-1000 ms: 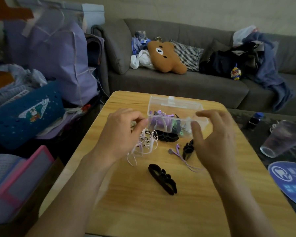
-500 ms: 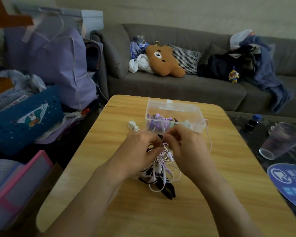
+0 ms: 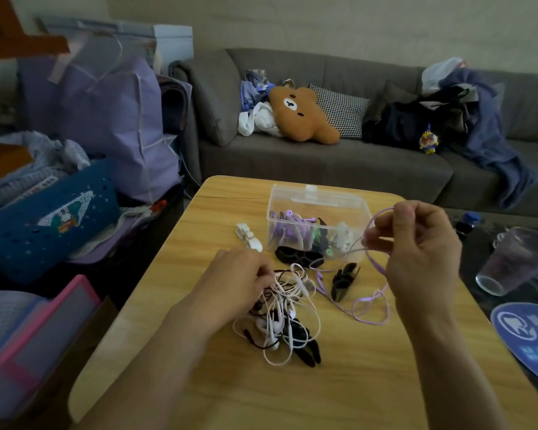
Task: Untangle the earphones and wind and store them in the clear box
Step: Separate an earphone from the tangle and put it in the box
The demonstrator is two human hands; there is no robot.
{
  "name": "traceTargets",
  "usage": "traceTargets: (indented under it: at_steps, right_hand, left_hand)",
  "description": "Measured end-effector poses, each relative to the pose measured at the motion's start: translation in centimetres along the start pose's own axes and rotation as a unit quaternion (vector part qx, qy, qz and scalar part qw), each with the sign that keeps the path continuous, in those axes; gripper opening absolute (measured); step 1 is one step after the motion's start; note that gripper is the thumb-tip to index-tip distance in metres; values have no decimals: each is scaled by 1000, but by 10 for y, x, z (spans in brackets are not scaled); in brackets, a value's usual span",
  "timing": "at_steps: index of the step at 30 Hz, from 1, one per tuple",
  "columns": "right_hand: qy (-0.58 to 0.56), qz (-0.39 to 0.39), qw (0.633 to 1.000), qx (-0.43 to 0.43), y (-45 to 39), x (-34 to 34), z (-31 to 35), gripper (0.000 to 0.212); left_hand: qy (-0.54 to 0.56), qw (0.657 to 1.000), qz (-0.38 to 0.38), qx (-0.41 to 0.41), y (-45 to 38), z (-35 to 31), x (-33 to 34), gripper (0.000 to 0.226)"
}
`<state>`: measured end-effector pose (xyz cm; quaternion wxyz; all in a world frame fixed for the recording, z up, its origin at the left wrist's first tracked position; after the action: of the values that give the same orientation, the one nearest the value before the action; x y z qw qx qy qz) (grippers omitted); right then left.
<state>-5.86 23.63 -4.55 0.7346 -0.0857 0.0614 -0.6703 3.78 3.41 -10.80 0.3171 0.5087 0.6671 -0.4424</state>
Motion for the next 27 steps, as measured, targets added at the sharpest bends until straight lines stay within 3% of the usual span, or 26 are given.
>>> traceTargets:
  at_steps: [3,8,10,16,18,20,22,23,25,27]
  right_hand:
    - [21,3,1000,20,-6,-6,-5,12]
    - [46,18,999,22,-8,-8,-4,13]
    - [28,38,998,39,-6,-6,-3,15]
    - [96,108,989,36,1,10,-9,15]
    - [105,106,988,33,4,14,-12,14]
    - [102,90,990,22,7,17,-16,13]
    - [124,80,989,-5,12,24,-17,12]
    - [135,85,987,-18,16,29,-17,11]
    - [144,110,983,-29,25,40,-16,11]
    - [148,118,981,-40,31,46,-15,12]
  left_hand:
    - [38,996,-68,-52,-1,18,-13,6]
    - [3,967,-246,-67,4,37,-51,5]
    - [-5,966,-251,-60,8,41,-53,4]
    - [38,988,-136,-63,3,40,-26,9]
    - [-62,982,-149,-99,3,37,-24,27]
    - [-82,962,-247,-77,5,17,-29,38]
    - [12,948,-319,8,7,-12,-30,32]
    - [96,944,-315,33,6,-24,-28,31]
    - [326,916,-234,13,-2,-43,-19,42]
    - [477,869,-124,-33,-8,-54,-10,53]
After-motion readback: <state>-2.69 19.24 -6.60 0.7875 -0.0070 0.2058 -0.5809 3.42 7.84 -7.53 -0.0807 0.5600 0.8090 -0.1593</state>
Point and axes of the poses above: each hand's wrist, its own y-axis away from the middle knuckle, its own x-axis out of the palm, z = x × y, the point moved 4 cm from there along -y, towards the middle knuckle, and after that the axes turned 14 degrees about x, right-handed, at the moved point
